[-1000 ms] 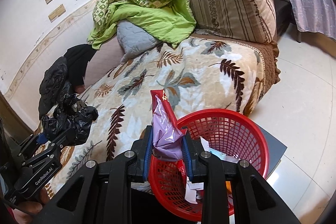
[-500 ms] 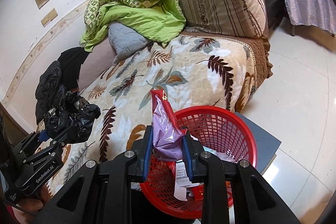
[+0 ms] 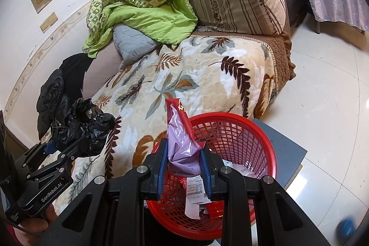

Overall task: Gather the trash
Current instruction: 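Lift and carry the black bag and pink wrapper with both tools to the basket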

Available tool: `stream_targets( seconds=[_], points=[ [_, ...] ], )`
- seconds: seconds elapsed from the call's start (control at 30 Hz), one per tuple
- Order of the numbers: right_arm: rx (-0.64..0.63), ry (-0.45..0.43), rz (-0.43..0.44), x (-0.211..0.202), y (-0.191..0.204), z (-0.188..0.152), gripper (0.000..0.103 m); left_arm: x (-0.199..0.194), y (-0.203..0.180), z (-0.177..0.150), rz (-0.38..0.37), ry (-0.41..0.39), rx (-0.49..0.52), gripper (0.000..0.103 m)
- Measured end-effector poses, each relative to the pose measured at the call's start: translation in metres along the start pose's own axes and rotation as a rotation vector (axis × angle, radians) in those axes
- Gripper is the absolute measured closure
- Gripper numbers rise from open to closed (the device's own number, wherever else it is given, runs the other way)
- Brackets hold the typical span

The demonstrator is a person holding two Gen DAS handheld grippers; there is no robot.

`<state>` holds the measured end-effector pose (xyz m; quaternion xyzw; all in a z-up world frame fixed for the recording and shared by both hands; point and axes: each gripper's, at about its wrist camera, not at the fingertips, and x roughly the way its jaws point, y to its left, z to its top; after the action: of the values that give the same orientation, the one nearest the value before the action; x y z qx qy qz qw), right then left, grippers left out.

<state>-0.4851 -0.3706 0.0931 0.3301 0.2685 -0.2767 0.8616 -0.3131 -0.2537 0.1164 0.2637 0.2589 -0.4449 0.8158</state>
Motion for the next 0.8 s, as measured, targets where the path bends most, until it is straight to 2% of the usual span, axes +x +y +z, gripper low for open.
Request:
stream_targets(
  seconds=[0.8],
  points=[
    [-0.003, 0.01, -0.026, 0.003, -0.009, 0.0, 0.075, 0.016, -0.014, 0.006, -0.058, 0.044, 0.036, 0.052]
  ],
)
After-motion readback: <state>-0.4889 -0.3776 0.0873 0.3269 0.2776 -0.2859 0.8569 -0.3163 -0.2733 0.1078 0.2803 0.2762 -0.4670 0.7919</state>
